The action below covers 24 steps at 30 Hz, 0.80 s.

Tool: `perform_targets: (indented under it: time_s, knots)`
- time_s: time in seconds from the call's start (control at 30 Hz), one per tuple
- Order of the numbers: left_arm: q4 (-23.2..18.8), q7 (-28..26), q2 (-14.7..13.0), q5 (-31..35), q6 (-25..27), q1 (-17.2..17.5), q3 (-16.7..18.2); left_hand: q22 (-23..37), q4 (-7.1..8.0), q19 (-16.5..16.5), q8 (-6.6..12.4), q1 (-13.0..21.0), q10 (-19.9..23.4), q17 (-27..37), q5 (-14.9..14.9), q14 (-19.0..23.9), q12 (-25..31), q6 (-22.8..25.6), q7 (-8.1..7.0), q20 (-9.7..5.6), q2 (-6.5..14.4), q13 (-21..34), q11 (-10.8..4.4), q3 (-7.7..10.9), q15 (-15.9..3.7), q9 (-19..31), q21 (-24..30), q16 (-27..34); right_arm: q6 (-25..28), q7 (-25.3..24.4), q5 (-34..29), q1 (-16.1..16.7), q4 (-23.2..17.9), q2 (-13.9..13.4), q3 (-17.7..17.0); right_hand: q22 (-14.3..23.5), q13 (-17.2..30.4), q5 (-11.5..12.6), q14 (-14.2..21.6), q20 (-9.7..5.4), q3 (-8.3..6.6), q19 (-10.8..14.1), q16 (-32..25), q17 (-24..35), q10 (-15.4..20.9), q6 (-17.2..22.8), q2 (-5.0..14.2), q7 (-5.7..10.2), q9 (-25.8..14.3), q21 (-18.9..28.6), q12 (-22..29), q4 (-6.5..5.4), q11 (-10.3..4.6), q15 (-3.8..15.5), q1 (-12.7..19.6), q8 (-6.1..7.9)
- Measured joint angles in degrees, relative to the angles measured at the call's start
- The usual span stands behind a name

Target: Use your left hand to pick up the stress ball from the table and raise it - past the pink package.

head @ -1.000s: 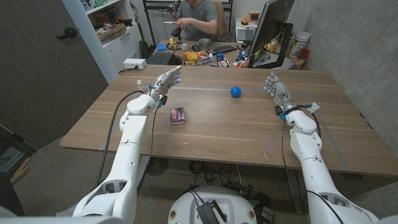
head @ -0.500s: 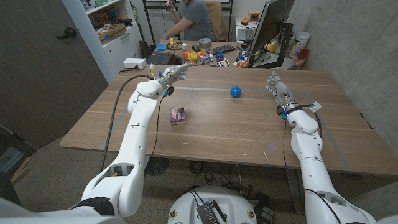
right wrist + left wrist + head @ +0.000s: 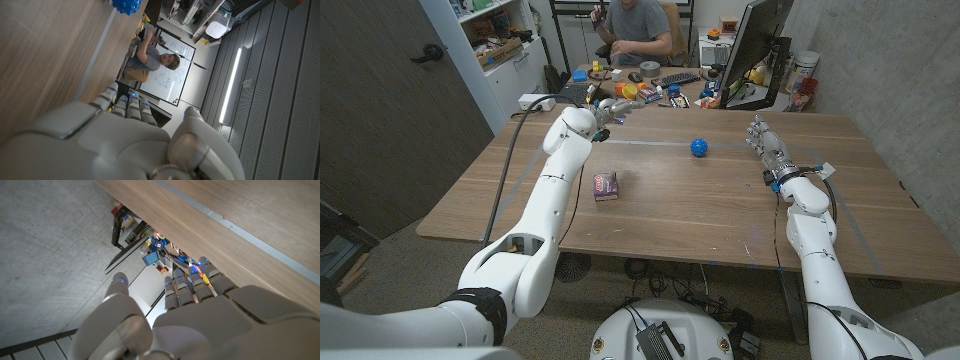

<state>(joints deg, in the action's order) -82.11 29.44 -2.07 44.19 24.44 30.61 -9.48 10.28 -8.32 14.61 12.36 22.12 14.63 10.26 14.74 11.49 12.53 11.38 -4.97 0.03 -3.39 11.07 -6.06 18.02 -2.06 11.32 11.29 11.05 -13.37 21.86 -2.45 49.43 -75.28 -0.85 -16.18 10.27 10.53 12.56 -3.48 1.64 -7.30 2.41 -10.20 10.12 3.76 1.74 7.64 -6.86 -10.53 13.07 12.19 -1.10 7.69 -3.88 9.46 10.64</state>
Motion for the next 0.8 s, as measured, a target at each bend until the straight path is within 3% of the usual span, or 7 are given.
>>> perform_targets:
  time_s: [0.2,0.4,0.6,0.8]
  knots:
    - [1.95,0.81,-0.08,4.99,0.65,-1.94,-3.38,-0.03,-0.53,0.42,0.00,1.19,0.52,0.00,0.00,0.31,0.00,0.47,-0.12,0.00,0.24,0.00,-0.48,0.54,-0.32,0.00,0.18,0.00,-0.44,0.37,-0.07,0.35,-0.65,0.00,0.14,0.00,0.00,0.00,0.00,0.00,0.00,0.00,0.00,0.00,-0.13,0.00,0.00,0.00,0.00,0.00,0.00,0.00,-0.14,0.00,0.00,0.00]
    - [4.44,1.74,0.26,9.98,1.05,-4.36,-6.59,-0.16,-1.10,0.74,0.00,2.47,0.69,0.00,0.39,0.64,0.00,0.71,-0.36,-0.32,-0.89,0.00,-0.71,0.61,0.01,-0.05,0.18,0.00,-0.64,0.53,-0.08,0.65,-1.18,-0.13,0.25,0.00,0.00,0.00,-0.13,0.21,0.00,0.21,0.00,0.01,-0.21,0.00,0.00,0.00,0.00,0.00,0.00,0.00,-0.20,-0.13,0.00,0.00]
    - [8.17,1.84,1.35,12.20,1.03,-6.85,-9.24,-0.16,-2.58,1.25,-0.14,10.51,-0.26,0.00,2.06,0.30,-0.40,-0.63,-1.67,-0.63,-1.34,0.28,-2.45,2.95,-0.22,-0.04,0.18,-0.12,-0.73,0.53,-0.09,0.75,-1.30,-0.22,0.25,-0.01,0.00,0.00,-0.33,0.21,0.00,0.21,0.00,0.01,-0.44,0.00,0.00,0.00,0.01,0.00,-0.35,0.00,0.02,-0.32,0.00,0.00]
    - [13.28,0.91,2.86,15.49,-0.14,-9.59,-11.39,-0.15,-2.59,0.70,-1.35,18.39,-4.10,0.00,3.28,-3.58,-1.34,-5.00,-1.70,-1.17,-3.95,0.27,-2.33,4.67,-0.16,0.02,-0.10,-0.76,-0.74,0.40,-0.14,0.85,-1.52,-0.37,0.26,0.00,0.00,0.00,-0.33,0.21,-0.17,0.21,0.00,0.01,-0.44,0.00,0.00,0.00,0.00,-0.39,-0.35,0.17,0.01,-0.32,0.00,0.00]
